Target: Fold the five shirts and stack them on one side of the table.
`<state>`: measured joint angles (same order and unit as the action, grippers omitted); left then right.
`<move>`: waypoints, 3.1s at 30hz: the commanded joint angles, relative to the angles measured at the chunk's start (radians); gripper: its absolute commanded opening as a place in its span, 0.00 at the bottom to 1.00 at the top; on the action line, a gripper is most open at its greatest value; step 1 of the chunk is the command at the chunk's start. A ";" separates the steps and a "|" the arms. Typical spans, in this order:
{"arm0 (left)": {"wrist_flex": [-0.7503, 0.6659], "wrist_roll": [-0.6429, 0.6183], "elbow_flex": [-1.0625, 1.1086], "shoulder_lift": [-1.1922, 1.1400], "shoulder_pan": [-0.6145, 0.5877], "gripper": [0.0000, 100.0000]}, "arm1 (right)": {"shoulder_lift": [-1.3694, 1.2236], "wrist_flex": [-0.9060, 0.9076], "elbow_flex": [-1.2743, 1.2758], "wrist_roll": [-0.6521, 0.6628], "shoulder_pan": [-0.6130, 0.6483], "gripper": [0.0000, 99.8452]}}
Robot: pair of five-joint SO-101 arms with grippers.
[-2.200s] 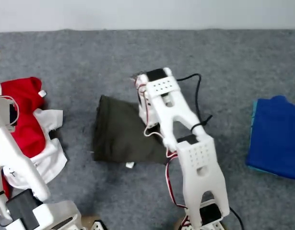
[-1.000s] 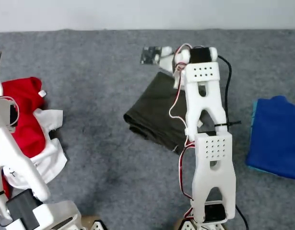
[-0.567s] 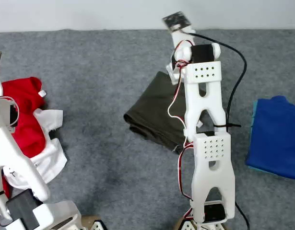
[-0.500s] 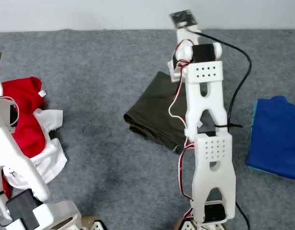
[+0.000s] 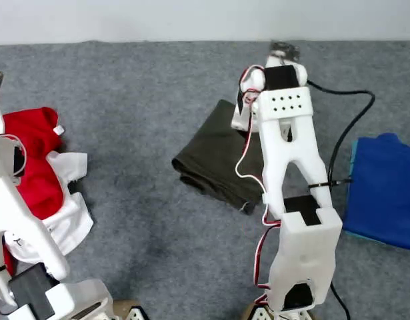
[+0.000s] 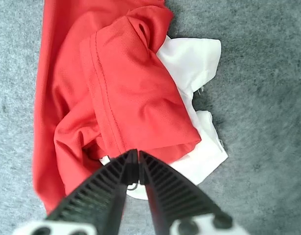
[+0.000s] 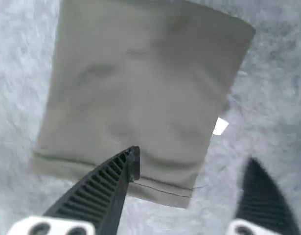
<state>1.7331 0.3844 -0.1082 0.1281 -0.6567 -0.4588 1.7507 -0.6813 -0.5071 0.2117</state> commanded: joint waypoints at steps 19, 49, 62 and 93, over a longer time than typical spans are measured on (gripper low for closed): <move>0.003 0.040 -0.008 0.041 0.006 0.02 | -0.473 -0.288 -0.002 -0.241 0.001 0.36; 0.003 0.040 -0.008 0.041 0.006 0.02 | -0.002 0.045 0.043 0.404 -0.185 0.01; -0.002 0.040 -0.008 0.040 0.006 0.02 | 0.449 0.044 0.316 0.852 -0.449 0.01; 0.000 0.040 -0.008 0.040 0.011 0.02 | 0.292 -0.243 0.316 1.122 -0.877 0.01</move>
<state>1.7331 0.4181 -0.1082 0.1281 -0.6552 -0.1703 1.5620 -0.3575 0.5639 -0.6291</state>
